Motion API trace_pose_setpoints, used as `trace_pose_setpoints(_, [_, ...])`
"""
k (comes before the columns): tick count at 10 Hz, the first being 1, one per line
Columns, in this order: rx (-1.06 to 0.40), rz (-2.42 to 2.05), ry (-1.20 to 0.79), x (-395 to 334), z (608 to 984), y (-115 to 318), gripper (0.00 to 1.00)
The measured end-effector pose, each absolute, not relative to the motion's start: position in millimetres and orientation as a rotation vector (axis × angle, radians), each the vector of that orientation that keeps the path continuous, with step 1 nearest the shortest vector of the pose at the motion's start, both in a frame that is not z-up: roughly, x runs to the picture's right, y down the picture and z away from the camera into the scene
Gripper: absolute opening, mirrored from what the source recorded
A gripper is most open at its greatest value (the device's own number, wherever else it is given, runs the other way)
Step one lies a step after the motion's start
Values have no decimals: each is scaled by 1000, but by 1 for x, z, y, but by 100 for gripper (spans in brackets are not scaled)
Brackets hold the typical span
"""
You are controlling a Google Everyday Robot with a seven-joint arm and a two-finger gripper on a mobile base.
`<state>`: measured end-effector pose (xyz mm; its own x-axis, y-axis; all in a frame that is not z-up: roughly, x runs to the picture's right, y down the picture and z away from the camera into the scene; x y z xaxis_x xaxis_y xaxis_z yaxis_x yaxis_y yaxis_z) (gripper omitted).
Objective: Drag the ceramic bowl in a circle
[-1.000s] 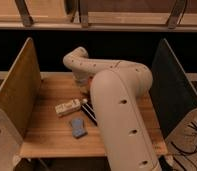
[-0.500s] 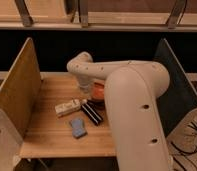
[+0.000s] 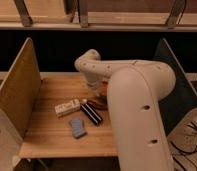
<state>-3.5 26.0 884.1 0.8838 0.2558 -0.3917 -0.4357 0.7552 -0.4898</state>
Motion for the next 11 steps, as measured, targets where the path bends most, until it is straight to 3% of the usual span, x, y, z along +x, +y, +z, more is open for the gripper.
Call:
trace_pose_setpoints(3, [-619,314,265,-38,892,23,39])
trace_pose_setpoints(7, [-596,366,341,-25,863,29,77])
trace_pose_setpoints(11, [-574,457,425,2,845,37,80])
